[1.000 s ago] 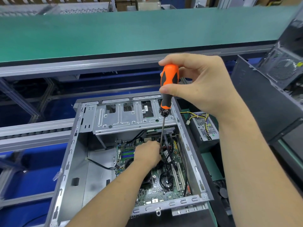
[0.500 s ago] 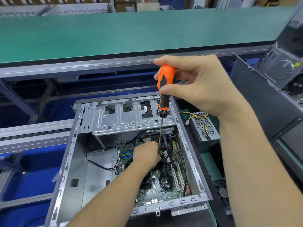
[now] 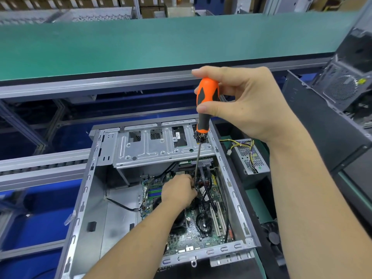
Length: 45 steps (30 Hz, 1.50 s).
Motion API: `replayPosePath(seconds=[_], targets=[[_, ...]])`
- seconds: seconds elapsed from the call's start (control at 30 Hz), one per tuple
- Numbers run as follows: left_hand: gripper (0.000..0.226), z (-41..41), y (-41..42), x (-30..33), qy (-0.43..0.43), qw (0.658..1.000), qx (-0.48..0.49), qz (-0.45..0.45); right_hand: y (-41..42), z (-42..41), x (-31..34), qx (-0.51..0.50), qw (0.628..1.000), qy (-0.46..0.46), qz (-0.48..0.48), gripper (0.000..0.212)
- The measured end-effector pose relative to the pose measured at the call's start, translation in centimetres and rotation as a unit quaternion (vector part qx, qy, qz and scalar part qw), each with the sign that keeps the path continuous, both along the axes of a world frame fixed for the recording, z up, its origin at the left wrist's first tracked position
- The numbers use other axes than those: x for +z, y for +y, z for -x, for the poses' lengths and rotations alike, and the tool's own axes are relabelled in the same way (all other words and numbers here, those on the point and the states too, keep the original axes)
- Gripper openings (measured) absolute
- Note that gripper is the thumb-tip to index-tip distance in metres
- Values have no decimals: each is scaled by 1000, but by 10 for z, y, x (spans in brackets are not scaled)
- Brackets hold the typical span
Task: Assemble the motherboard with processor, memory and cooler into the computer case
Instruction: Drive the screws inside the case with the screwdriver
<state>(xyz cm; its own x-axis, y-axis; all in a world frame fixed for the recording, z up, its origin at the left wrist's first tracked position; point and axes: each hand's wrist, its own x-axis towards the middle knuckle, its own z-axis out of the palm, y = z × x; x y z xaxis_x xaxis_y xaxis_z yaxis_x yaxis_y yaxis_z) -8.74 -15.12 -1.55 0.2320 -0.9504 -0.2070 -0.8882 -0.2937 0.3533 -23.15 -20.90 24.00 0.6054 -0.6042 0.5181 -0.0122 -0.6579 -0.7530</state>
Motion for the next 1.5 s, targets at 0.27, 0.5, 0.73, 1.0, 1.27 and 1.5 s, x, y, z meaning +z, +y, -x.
replayPosePath(seconds=[0.27, 0.5, 0.73, 1.0, 1.27, 1.5], targets=[[3, 0, 0, 0, -6, 1000, -12, -10, 1, 1, -4, -12, 1000, 7, 3, 50], [13, 0, -1, 0, -13, 1000, -16, -23, 0, 0, -10, -23, 1000, 1, -3, 48], [39, 0, 0, 1, -11, 999, -11, -33, -4, 2, -18, -31, 999, 11, -3, 46], [52, 0, 0, 3, -14, 998, -13, -52, -9, 4, -26, -48, 999, 26, 2, 46], [57, 1, 0, 4, -6, 999, -9, -48, -12, 3, -29, -54, 998, 36, -9, 46], [62, 1, 0, 6, 1, 999, -5, -49, -13, 3, -28, -51, 998, 41, -11, 45]])
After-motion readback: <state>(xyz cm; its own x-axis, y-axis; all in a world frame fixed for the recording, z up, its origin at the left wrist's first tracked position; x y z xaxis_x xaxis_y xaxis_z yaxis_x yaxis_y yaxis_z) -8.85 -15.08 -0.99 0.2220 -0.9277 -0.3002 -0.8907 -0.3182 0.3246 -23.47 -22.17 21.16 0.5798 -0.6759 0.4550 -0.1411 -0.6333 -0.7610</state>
